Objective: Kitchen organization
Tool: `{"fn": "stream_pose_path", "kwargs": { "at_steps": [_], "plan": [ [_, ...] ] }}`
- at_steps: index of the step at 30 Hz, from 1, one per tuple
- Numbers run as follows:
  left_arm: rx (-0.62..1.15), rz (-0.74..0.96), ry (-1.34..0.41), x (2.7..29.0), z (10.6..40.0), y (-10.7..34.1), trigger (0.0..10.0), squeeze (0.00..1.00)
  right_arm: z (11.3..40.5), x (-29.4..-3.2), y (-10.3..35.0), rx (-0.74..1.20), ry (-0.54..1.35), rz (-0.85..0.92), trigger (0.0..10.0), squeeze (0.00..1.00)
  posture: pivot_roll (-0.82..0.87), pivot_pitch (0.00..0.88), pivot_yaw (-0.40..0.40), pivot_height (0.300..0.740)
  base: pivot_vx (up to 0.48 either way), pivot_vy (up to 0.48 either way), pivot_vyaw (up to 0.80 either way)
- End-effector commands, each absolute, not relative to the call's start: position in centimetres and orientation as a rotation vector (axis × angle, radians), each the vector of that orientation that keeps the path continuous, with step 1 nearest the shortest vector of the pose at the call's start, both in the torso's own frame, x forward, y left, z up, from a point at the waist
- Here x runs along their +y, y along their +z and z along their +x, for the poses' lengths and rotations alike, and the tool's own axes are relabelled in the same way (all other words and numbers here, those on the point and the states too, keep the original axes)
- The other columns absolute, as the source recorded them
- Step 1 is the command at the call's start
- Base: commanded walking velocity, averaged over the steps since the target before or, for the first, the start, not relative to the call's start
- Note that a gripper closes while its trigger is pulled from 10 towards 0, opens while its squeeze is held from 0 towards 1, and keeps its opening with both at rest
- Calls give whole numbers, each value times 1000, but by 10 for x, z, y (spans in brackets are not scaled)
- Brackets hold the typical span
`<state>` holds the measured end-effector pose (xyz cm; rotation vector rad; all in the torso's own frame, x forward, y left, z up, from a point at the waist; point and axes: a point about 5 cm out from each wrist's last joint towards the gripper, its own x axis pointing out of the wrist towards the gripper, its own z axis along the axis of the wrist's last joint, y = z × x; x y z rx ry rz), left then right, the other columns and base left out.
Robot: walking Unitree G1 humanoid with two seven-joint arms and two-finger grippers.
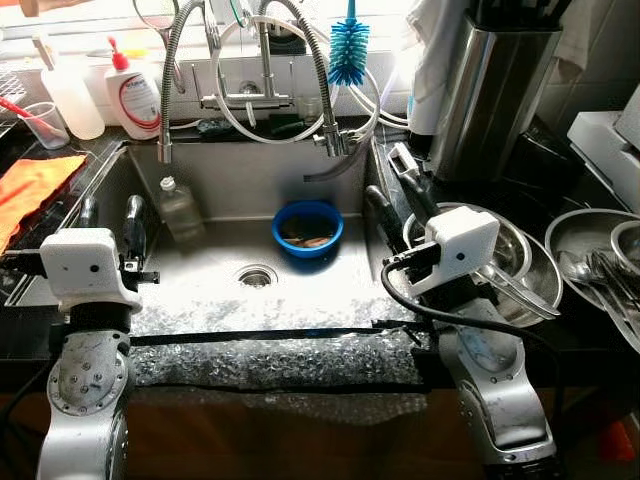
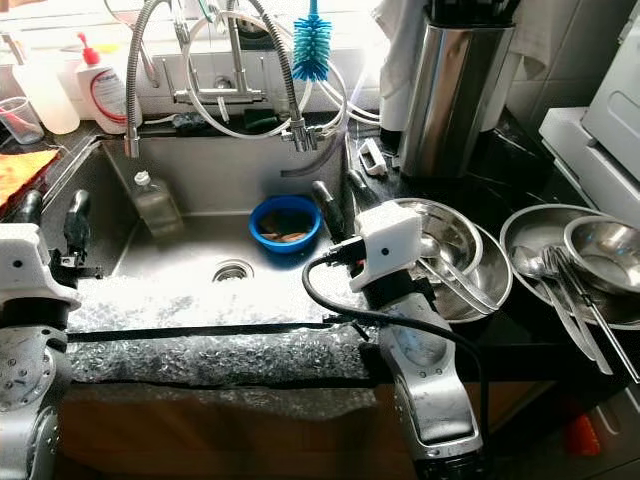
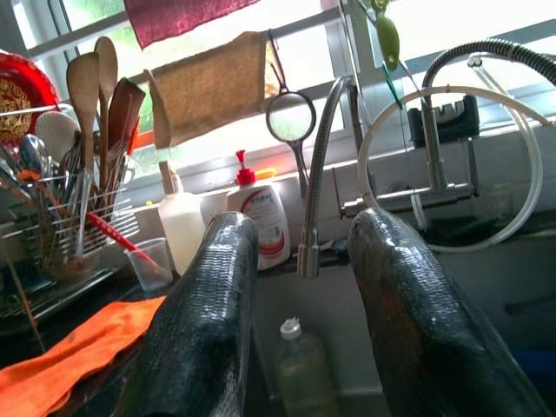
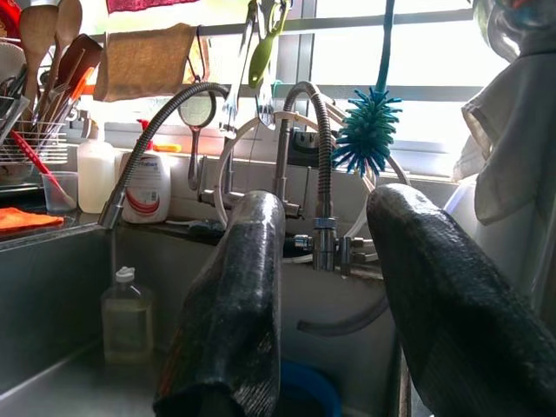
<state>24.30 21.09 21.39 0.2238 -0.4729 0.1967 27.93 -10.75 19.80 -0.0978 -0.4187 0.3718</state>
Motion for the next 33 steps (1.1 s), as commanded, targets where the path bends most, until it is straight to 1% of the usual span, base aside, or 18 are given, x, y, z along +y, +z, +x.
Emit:
{"fn": "stream_pose_path", "kwargs": {
  "at_steps": [1, 10, 16, 33],
  "plan": [
    [-482, 213, 200, 212, 244, 216, 10000, 0, 278, -107, 205, -441, 371, -90, 10000, 0, -127, 0, 54, 740, 0, 0, 0],
    [-492, 198, 202, 208, 246, 219, 10000, 0, 282, -105, 209, -443, 377, -83, 10000, 0, -120, 0, 42, 740, 0, 275, 0],
    [-499, 197, 211, 210, 246, 221, 10000, 0, 283, -104, 210, -444, 379, -79, 10000, 0, -116, 0, 44, 740, 0, 280, 0],
    [-540, 193, 206, 207, 248, 232, 10000, 0, 283, -98, 213, -458, 401, -70, 10000, 0, -110, 0, 45, 740, 0, 326, 0]
  ]
}}
